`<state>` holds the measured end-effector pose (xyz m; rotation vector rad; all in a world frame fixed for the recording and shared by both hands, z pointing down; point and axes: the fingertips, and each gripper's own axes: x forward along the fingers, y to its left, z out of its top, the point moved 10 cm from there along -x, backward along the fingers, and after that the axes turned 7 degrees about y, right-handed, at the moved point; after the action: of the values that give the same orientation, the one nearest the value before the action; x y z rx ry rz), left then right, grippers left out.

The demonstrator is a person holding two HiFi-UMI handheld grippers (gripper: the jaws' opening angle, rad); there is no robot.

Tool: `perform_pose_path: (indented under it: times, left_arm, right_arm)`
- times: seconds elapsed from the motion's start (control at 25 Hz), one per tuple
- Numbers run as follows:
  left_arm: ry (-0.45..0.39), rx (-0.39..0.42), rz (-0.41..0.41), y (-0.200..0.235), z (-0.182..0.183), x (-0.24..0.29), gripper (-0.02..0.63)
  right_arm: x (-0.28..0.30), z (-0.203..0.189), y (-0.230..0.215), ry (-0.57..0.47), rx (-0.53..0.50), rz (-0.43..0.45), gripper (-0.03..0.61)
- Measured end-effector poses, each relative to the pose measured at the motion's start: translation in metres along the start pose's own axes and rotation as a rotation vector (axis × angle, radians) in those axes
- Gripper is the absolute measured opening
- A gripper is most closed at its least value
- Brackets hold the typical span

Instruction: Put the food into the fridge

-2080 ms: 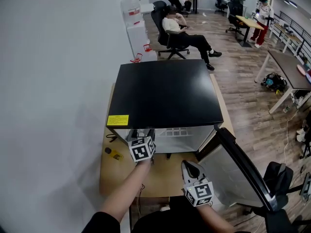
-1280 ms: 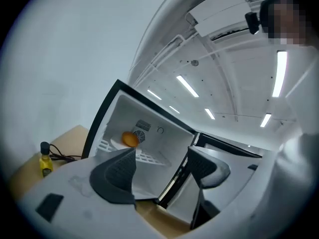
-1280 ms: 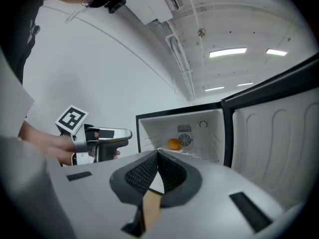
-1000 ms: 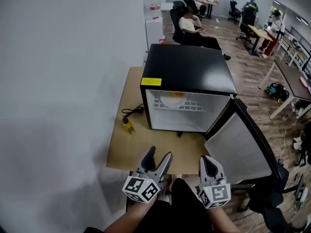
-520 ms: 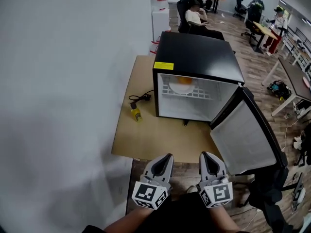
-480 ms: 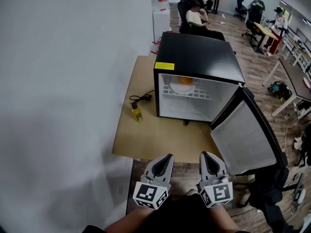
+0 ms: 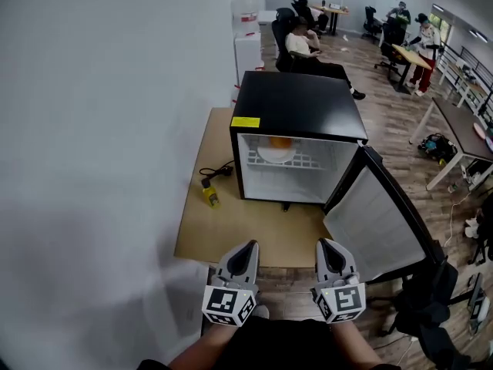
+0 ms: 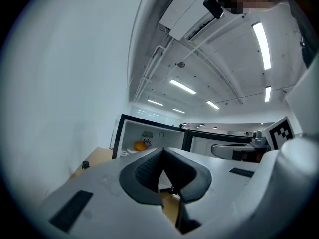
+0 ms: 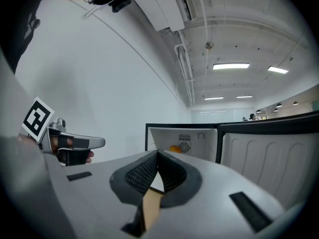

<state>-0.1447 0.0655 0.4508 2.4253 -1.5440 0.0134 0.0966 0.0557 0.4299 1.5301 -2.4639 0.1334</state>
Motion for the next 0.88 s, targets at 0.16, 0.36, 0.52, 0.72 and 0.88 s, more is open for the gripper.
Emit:
perform_pose_path:
  times: [0.16,0.36,0.52,0.72,0.88]
  left_arm:
    - [0.010,0.021,0.009,0.000,0.002,0.005,0.014]
    - [0.029,0.031,0.013,-0.001,0.005,0.005,0.013]
    - [0.031,0.035,0.015,0.001,0.004,-0.001,0.014]
    - [0.035,0.035,0.023,0.010,0.000,-0.009,0.014]
    - [0.040,0.037,0.023,0.015,-0.002,-0.012,0.014]
  right_arm:
    - [0.000,-0.001,-0.004,-0.006,-0.013,-0.001,0.058]
    - [0.002,-0.001,-0.004,-0.014,-0.002,-0.001,0.058]
    - [0.003,-0.004,0.002,-0.023,-0.001,0.003,0.058]
    - [0.004,-0.009,0.012,-0.019,-0.002,0.005,0.058]
    - [0.004,-0.011,0.019,-0.016,-0.004,0.007,0.058]
